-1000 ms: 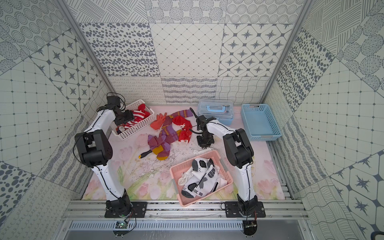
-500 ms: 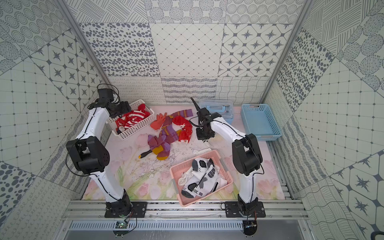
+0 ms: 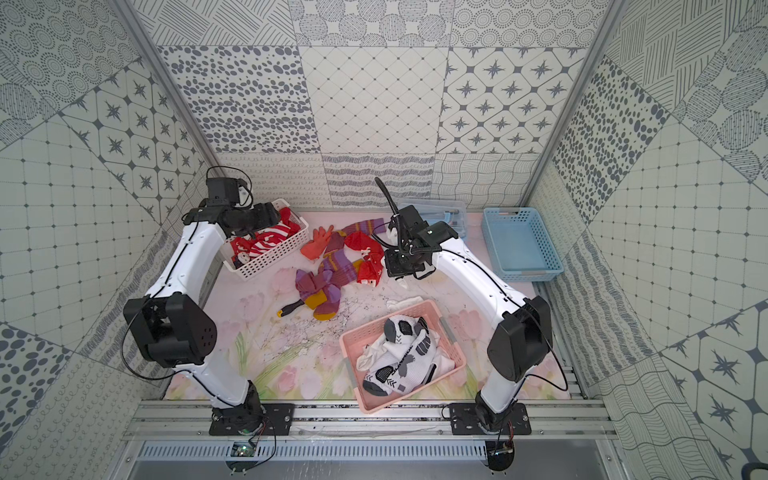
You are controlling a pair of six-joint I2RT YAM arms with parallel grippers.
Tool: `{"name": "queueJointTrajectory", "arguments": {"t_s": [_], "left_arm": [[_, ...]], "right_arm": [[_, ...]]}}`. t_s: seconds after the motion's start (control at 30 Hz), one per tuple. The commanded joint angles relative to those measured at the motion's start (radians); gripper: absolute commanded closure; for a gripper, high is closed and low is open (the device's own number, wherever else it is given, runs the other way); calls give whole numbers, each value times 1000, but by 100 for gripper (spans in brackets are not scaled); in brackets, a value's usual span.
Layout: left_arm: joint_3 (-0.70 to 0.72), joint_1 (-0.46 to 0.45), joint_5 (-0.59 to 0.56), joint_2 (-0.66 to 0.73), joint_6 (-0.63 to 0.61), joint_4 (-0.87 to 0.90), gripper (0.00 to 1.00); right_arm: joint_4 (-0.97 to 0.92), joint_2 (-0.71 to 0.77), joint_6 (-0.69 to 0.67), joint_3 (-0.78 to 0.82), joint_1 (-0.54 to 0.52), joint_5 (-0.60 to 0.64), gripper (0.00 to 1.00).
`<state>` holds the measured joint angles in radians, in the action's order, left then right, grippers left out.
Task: Sort the socks into the basket by color
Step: Pick up the sock from the center of the board, then place the sock in the bin.
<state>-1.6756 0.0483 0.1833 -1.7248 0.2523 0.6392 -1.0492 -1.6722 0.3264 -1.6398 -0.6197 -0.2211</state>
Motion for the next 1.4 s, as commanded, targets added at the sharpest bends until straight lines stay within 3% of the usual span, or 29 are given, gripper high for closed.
{"name": "queueJointTrajectory", "arguments": {"t_s": [0.0,0.37,0.5,0.57,0.67,0.8,1.0,1.37], "left_arm": [[58,-51,65,43,27,-1,19],[179,-125,87,100,39,3,20],[214,-142,83,119,44,8,20],[223,-148,81,122,41,19,19],[243,-162,66,129,38,29,19],[265,-181,36,123,41,51,19],[309,-199,-23,113,68,100,18],[403,-224,-99,41,149,103,18]], "right_arm": [[-74,52,-3,43,-66,-74,100],[-8,97,82,301,-251,-213,97],[20,74,80,337,-252,-205,76],[26,65,79,340,-252,-205,57],[25,60,61,324,-251,-186,37],[1,49,25,278,-242,-160,26],[-7,39,-13,190,-184,-134,14],[93,-27,-13,71,-51,-163,11]]}}
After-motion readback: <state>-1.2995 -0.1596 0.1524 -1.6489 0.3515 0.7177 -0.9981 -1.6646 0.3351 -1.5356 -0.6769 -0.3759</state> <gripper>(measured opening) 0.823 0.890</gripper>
